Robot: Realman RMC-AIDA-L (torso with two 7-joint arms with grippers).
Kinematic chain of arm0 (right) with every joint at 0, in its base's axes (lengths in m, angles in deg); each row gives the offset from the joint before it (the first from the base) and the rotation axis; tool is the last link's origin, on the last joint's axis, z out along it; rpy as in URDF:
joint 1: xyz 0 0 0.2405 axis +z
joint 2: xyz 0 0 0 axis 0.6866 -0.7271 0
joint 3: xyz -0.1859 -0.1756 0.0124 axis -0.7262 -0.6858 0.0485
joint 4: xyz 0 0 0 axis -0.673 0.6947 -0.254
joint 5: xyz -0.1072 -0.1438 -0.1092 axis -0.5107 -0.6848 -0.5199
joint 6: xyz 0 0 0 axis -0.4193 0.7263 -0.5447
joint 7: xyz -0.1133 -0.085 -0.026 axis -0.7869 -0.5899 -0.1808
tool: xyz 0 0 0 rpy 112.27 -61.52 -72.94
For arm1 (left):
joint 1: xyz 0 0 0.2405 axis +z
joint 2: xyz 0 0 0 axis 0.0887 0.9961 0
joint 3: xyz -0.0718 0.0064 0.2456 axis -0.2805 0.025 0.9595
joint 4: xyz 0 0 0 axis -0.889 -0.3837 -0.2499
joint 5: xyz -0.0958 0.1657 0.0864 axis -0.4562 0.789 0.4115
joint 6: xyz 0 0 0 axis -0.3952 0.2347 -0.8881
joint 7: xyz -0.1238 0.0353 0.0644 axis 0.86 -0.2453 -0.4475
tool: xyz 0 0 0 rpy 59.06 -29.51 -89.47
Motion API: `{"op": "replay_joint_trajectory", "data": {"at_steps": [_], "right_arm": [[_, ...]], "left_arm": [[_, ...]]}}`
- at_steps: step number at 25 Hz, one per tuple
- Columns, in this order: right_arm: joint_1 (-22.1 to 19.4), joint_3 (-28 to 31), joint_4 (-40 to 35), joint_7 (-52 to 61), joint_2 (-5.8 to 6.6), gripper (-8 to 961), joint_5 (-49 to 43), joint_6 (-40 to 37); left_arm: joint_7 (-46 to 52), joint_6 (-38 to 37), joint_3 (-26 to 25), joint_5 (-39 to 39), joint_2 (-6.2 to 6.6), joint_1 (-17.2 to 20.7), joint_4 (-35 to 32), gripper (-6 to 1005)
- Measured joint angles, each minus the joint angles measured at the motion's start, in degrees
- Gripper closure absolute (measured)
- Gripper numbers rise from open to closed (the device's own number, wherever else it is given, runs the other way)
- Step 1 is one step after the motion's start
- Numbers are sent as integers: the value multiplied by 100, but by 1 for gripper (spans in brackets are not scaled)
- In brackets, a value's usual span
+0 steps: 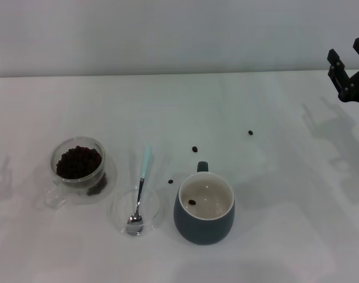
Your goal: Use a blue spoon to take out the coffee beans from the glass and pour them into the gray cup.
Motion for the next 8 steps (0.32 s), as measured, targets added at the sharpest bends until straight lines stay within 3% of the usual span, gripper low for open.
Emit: {"op": "replay_joint_trajectory", "data": {"at_steps": [8], "right_arm": [[-5,-1,-37,-1,3,430,0,-22]], "left_arm": [[-288,-12,-22,-18,-15,16,68,782]]}}
